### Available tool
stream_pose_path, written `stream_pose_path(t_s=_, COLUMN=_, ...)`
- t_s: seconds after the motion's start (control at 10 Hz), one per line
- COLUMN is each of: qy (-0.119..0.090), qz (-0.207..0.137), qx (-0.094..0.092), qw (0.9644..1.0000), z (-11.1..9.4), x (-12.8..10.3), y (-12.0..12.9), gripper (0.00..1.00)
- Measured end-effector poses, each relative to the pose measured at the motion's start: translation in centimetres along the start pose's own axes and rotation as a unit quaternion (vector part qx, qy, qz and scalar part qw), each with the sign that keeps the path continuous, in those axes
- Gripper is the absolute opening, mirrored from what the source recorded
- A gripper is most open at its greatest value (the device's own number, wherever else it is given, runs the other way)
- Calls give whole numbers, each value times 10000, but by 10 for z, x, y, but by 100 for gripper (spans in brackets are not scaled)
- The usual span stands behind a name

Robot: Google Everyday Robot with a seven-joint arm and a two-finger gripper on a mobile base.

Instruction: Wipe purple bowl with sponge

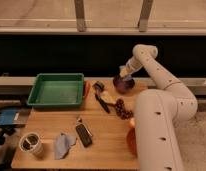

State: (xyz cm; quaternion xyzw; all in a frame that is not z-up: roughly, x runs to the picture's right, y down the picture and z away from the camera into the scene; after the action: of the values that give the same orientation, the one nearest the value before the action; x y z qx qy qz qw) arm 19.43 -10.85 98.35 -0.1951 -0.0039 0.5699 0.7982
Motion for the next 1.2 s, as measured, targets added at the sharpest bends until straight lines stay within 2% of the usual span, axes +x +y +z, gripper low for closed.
stream_pose_path(t_s=0.3, qy=-57, qz=-156, qx=-346, qw=9993, z=9, x=-6, y=20, gripper=9)
stream_pose_path(t_s=0.4, qy=-66, qz=-323, qx=-482, qw=9983, z=11, x=-9, y=39, gripper=9)
stream_pose_path(t_s=0.5, qy=-73, qz=-430, qx=-526, qw=9977, z=9, x=-8, y=49, gripper=9)
stream_pose_path(t_s=0.8, qy=-106, qz=-480, qx=-543, qw=9973, z=-10, x=6, y=60, gripper=9)
stream_pose_path(t_s=1.0, qy=-138, qz=-224, qx=-517, qw=9983, z=-23, x=26, y=45, gripper=9)
stream_pose_path(t_s=1.2, qy=-124, qz=171, qx=-401, qw=9990, z=-34, x=48, y=22, gripper=9)
